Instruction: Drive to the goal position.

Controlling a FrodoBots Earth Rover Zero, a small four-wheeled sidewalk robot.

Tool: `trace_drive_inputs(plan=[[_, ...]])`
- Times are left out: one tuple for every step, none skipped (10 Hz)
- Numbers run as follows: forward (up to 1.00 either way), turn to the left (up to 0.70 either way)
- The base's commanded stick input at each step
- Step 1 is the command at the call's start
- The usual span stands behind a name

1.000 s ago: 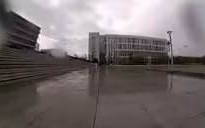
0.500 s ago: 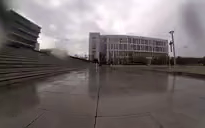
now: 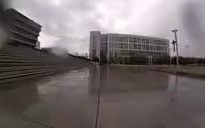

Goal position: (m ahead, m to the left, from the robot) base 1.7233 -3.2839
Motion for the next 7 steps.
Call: trace_drive_inputs(plan=[[0.70,0.00],[0.70,0.00],[0.70,0.00],[0.70,0.00],[0.70,0.00],[0.70,0.00],[0.70,0.00]])
